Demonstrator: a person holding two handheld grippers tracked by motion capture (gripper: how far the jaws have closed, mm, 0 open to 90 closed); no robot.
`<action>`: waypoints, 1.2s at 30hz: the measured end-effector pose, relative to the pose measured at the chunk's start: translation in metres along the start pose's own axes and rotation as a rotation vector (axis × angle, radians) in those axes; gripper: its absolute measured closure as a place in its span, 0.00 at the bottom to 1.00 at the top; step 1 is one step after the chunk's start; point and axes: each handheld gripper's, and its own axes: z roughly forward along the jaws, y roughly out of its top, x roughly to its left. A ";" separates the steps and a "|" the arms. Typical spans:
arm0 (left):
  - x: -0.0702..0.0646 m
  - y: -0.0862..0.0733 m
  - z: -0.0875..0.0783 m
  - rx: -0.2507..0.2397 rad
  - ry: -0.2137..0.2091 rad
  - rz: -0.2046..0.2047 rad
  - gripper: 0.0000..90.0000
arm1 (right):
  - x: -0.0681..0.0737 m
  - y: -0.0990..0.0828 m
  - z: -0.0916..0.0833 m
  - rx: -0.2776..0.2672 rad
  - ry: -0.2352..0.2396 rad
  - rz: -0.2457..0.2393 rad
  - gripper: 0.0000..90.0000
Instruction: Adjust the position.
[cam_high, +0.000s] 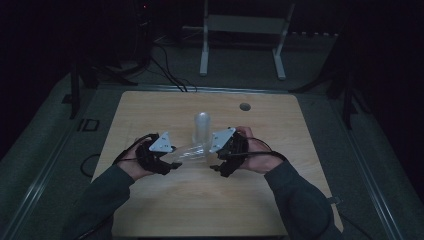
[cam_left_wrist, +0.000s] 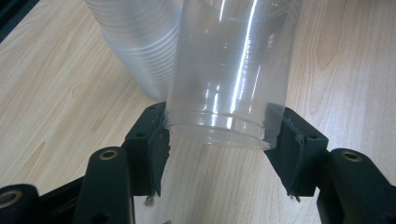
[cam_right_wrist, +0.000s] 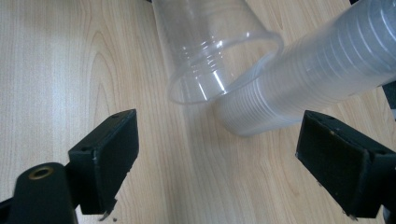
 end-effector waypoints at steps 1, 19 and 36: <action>0.000 0.000 0.000 -0.003 0.001 -0.001 0.47 | 0.000 0.000 0.000 0.000 0.001 0.001 0.14; 0.003 -0.005 -0.007 -0.097 -0.003 -0.058 0.47 | -0.001 -0.007 0.001 -0.021 -0.006 0.046 0.13; 0.004 -0.009 -0.012 -0.166 0.000 -0.100 0.47 | 0.000 -0.016 0.006 -0.058 -0.006 0.089 0.14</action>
